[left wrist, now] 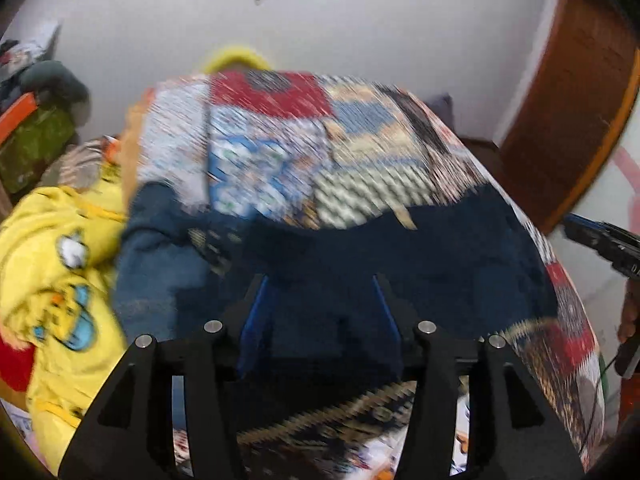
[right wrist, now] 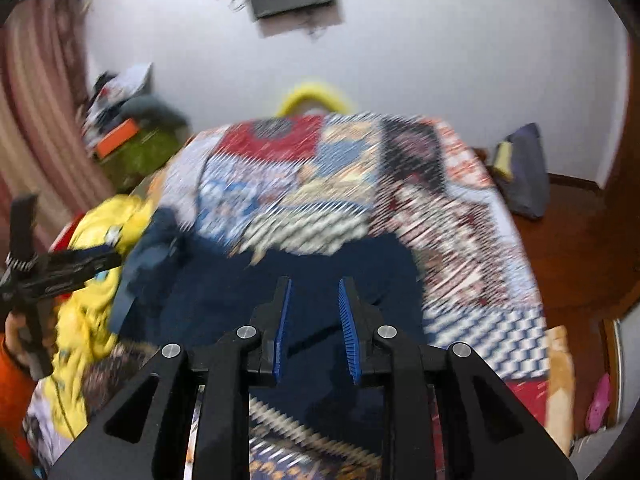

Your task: Fold large clothes

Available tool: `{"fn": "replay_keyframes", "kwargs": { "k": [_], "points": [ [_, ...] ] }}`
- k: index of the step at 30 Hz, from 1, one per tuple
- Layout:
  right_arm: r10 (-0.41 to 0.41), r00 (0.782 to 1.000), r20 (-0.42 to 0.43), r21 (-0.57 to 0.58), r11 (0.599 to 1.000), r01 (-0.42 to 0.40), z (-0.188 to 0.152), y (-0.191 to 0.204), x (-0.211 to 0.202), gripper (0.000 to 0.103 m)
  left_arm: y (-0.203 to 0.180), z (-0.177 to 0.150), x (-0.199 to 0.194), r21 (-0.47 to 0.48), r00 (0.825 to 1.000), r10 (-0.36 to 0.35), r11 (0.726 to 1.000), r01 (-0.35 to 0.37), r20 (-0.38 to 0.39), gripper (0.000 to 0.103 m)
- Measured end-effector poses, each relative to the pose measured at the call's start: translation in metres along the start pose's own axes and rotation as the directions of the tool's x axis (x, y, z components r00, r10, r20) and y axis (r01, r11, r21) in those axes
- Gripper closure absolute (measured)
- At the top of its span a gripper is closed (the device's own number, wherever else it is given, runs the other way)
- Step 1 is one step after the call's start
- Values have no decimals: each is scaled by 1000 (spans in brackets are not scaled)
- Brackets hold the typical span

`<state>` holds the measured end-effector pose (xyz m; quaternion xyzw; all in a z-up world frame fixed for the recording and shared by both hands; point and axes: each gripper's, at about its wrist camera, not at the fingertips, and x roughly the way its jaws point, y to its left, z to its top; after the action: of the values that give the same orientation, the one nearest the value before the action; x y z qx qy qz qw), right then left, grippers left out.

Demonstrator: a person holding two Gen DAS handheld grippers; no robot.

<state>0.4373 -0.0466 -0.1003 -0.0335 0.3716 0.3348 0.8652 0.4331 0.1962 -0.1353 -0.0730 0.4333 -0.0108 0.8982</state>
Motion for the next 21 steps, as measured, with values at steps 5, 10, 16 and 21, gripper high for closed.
{"fn": "replay_keyframes", "kwargs": {
  "k": [5,10,16,21],
  "points": [
    [66,994,-89,-65,995,-72,-24,33,39,81,-30,-28,37,46,995,-57,997,60,-76,52],
    [24,989,-145,-103,994,-39,-40,39,78,71,-26,-43,65,47,997,15,999,-11,-81,43],
    [-22,993,-119,-10,1000,21,-54,-2,76,42,0,-59,59,34,998,48,998,-47,-31,32],
    [-2,993,-116,-28,1000,-1,-69,-11,57,44,33,-81,49,0,991,130,991,-130,-42,31]
  ]
}}
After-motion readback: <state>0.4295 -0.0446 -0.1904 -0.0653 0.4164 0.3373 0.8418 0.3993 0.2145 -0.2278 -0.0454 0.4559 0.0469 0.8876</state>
